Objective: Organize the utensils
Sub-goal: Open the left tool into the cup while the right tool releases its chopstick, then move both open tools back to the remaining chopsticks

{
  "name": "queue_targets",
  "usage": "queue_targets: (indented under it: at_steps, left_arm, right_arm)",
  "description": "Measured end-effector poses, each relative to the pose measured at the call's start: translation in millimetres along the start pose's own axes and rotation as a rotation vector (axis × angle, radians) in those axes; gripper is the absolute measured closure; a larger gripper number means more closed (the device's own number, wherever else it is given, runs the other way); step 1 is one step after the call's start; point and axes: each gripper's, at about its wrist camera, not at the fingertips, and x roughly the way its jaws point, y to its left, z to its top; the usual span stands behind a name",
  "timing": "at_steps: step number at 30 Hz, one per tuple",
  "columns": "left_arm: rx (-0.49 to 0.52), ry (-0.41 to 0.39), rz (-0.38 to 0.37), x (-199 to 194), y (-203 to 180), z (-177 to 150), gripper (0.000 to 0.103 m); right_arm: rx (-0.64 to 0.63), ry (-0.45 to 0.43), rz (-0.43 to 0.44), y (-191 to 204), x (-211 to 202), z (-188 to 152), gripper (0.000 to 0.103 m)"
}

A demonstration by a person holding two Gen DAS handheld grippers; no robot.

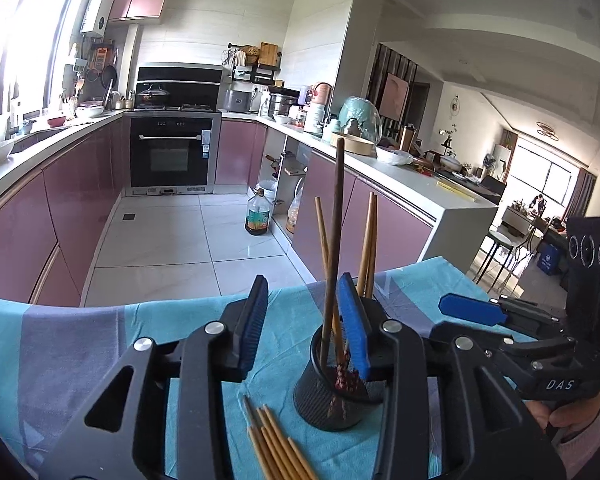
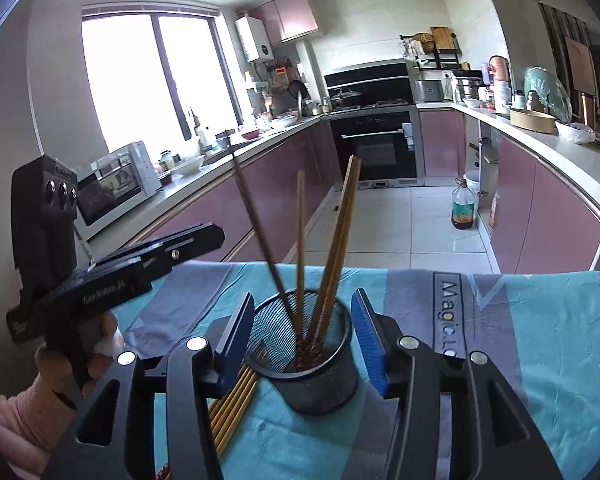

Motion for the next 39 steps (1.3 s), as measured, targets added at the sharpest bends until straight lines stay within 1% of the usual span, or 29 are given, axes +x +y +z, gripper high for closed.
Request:
queue_targets:
  at_steps: [4,7,11,14,17,21,24,30,34,39]
  left_arm:
    - [0.011,0.010,0.006,-25.5,9.7,-17.8,0.061]
    - [0.026,0.043,0.020,-41.8,17.8,-36.5,0.060]
    - [0.028,0.121,0.034,-56.2,31.9,-73.4,0.059]
    - [0.026,0.195,0.038,-57.0,35.7,-101.2,0.059]
    - [0.032,0.255,0.046,-55.7,37.9,-125.5,0.059]
    - [0.042,0.318,0.051,-49.5,30.2,-151.3,0.059]
    - [0.043,0.363,0.054,-41.6,27.2,-160.5,0.059]
    - [0.057,0.429,0.061,-19.8,17.7,-161.7,0.061]
    - [0.065,0.448,0.055,-14.8,16.2,-164.9,0.061]
    - [0.081,0.448,0.064,-14.7,14.5,-163.7,0.061]
  right_arm:
    - [0.005,0.029,0.059,8.6,-3.6,-19.0,0.054]
    - [0.001,0.066,0.091,18.0,-0.9,-32.5,0.054]
    - [-0.008,0.150,0.126,32.7,12.0,-56.9,0.054]
    - [-0.004,0.218,0.143,41.0,27.7,-73.0,0.054]
    - [-0.008,0.273,0.145,50.3,41.5,-85.6,0.054]
    - [-0.024,0.312,0.121,60.7,53.0,-94.7,0.056]
    - [-0.035,0.333,0.090,67.1,61.4,-99.4,0.059]
    - [-0.053,0.361,0.043,74.7,71.7,-104.8,0.065]
    - [-0.066,0.359,0.028,72.7,71.7,-107.2,0.067]
    - [-0.091,0.360,0.003,79.0,76.1,-107.4,0.067]
